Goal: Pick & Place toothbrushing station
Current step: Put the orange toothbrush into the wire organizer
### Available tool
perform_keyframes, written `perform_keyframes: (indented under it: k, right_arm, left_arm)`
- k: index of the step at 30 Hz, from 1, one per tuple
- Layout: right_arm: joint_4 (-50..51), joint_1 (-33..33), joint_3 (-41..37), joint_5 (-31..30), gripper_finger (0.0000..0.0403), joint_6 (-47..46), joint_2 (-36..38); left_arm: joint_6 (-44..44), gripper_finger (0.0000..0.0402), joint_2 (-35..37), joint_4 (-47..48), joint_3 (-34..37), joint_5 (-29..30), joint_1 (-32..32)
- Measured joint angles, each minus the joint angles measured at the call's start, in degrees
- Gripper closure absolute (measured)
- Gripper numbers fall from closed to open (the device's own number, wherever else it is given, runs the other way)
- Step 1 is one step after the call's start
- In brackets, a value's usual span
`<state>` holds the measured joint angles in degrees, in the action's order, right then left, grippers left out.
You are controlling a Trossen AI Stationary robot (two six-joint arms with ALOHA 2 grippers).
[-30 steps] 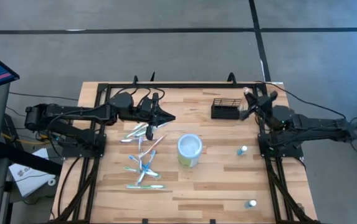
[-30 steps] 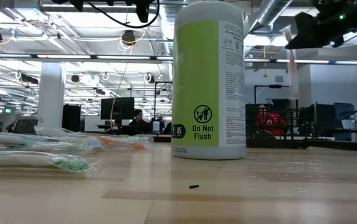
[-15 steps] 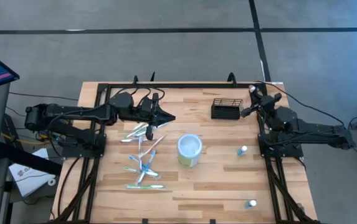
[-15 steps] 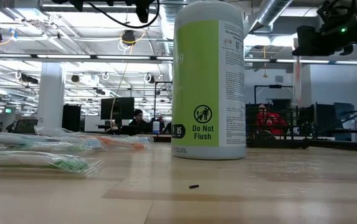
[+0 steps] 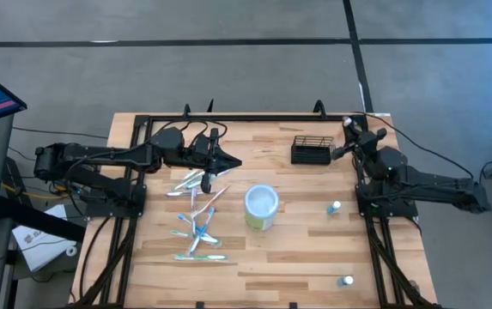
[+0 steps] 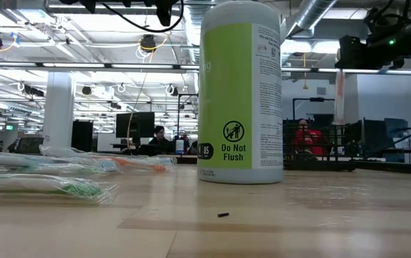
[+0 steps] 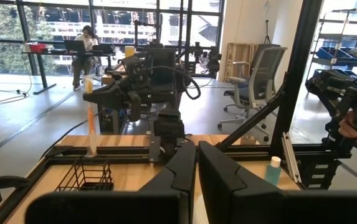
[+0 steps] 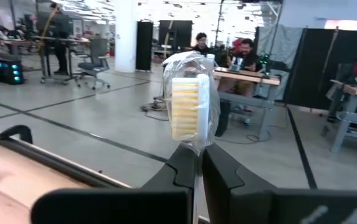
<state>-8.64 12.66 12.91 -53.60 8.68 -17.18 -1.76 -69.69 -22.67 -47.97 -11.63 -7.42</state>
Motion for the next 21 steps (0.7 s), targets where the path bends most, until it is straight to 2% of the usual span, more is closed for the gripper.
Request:
perform_keyframes:
  k: [10,21]
  right_arm:
    - [-5.1,3.5,-4.1,2.9,0.0400,-0.7,-0.5]
    - [-4.9,6.6,-4.8,7.0,0.0400,-4.4,-2.2]
  left_arm:
    - [0.0,0.0390,0.0,0.0,0.0,0.0,0.0]
    - [0.0,0.0390,0.0,0.4,0.0,0.0,0.0]
